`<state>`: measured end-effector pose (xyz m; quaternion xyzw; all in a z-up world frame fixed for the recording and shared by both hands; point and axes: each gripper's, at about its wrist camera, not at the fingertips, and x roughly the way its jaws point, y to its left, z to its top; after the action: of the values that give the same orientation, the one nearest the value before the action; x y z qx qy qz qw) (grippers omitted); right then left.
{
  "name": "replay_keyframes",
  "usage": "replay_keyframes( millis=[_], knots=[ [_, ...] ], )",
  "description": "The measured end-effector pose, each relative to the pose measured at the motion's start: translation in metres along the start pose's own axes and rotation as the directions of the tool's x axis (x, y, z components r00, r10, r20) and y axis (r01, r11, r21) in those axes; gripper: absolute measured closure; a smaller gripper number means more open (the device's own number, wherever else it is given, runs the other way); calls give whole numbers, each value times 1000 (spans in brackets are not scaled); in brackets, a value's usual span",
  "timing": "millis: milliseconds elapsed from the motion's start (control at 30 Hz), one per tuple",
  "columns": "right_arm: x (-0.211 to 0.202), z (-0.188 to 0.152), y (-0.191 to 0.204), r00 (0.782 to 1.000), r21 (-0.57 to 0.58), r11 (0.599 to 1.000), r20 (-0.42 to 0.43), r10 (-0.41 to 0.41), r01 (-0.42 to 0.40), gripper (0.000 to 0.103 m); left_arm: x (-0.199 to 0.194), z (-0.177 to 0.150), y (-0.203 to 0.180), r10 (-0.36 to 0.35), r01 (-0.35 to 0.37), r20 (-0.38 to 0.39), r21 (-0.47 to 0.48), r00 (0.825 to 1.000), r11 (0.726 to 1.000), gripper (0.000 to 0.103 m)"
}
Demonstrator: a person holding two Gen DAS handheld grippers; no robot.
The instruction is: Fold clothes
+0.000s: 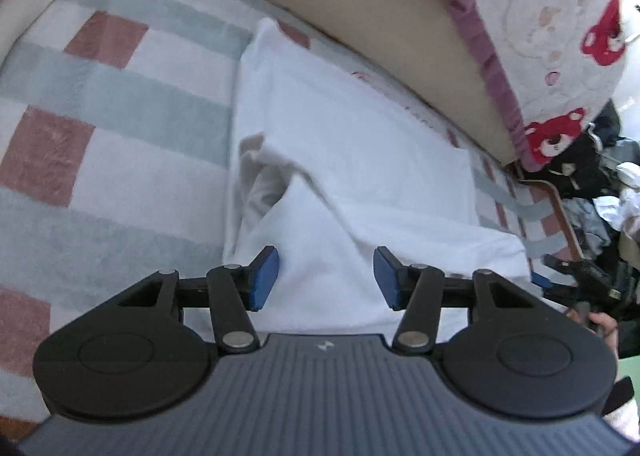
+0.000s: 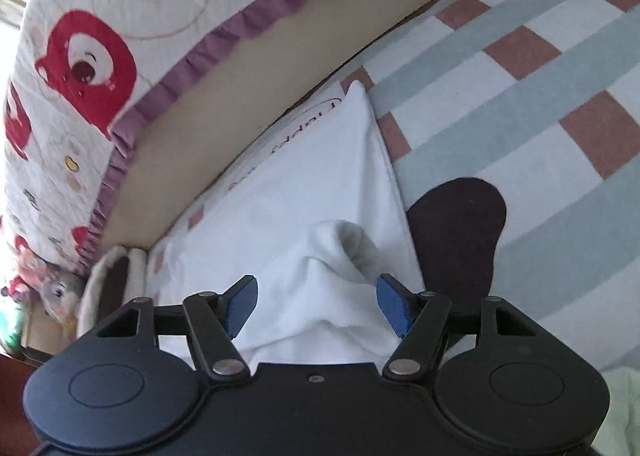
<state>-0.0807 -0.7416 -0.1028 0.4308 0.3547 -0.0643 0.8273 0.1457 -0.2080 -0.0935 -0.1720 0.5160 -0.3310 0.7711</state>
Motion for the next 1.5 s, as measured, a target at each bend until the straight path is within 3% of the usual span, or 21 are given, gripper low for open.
replay_keyframes(
  millis=[133, 167, 233, 267, 400, 467, 533, 567, 600, 633, 733, 833, 1000, 1100, 1133, 1167, 1200, 1267, 1333, 1433, 1500],
  knots=[
    [21, -1, -4, 996, -21, 1000, -83, 14, -16, 36, 6, -3, -6, 94, -95, 17, 75, 995, 993, 72],
    [26, -2, -4, 989, -20, 997, -131, 65, -68, 50, 7, -4, -12, 143, -145, 25, 130, 989, 981, 72],
    [31, -6, 1, 968, -19, 988, -202, 148, -155, 56, 11, -9, -24, 256, -263, 64, 228, 965, 937, 72],
    [30, -7, 5, 971, -45, 989, -199, 131, -143, 56, 13, -11, -28, 284, -295, 79, 254, 956, 921, 71],
    [20, -3, 7, 991, -102, 993, -124, 42, -55, 55, 17, -10, -20, 221, -232, 73, 194, 972, 953, 47],
    [18, 0, 1, 995, -72, 997, -97, 18, -25, 49, 29, -7, -8, 147, -144, -14, 123, 989, 982, 38],
    [20, 2, -5, 995, -40, 999, -98, 14, -18, 48, 42, -4, 3, 56, -51, -117, 46, 992, 998, 46],
    [24, 2, -8, 992, -18, 999, -124, 26, -29, 48, 41, -7, 1, 73, -67, -103, 60, 992, 996, 56],
    [28, 2, -10, 988, 8, 999, -149, 42, -42, 48, 40, -9, -1, 90, -83, -91, 84, 992, 993, 81],
    [31, 0, -12, 984, 36, 998, -167, 64, -59, 47, 37, -9, -5, 102, -91, -81, 125, 991, 988, 89],
    [39, -4, -13, 960, 114, 981, -215, 178, -156, 46, 24, -9, -11, 25, -19, -43, 125, 999, 992, 92],
    [44, -7, -6, 936, 135, 962, -233, 265, -238, 48, 17, -9, -16, 9, -6, -15, 142, 1000, 990, 92],
    [50, -5, -1, 980, 57, 998, -197, 40, -30, 45, 27, -8, -8, -49, 53, -58, 79, 997, 995, 88],
    [64, -2, -6, 975, 98, 995, -214, 53, -32, 43, 32, -9, -11, -58, 64, -76, 86, 995, 994, 88],
    [69, -1, -7, 973, 122, 991, -216, 80, -54, 46, 32, -11, -15, -50, 58, -74, 114, 996, 992, 88],
    [72, -1, -7, 969, 145, 984, -211, 130, -101, 76, 32, -13, -20, -44, 54, -72, 138, 996, 989, 88],
    [77, -1, -7, 959, 171, 974, -219, 182, -146, 90, 33, -14, -22, -40, 51, -70, 153, 997, 987, 92],
    [82, 2, -7, 938, 221, 955, -239, 250, -198, 90, 34, -7, -22, -35, 46, -69, 155, 997, 987, 93],
    [77, 10, -9, 935, 253, 939, -207, 287, -232, 90, 34, 4, -18, -47, 55, -63, 129, 997, 990, 94],
    [72, 17, -38, 911, 431, 838, -82, 405, -334, 90, 32, 30, 9, -150, 150, -1, -52, 989, 987, 94],
    [75, 19, -53, 914, 479, 811, -40, 403, -337, 90, 39, 40, 19, -141, 142, 24, -84, 990, 986, 94]
  ],
)
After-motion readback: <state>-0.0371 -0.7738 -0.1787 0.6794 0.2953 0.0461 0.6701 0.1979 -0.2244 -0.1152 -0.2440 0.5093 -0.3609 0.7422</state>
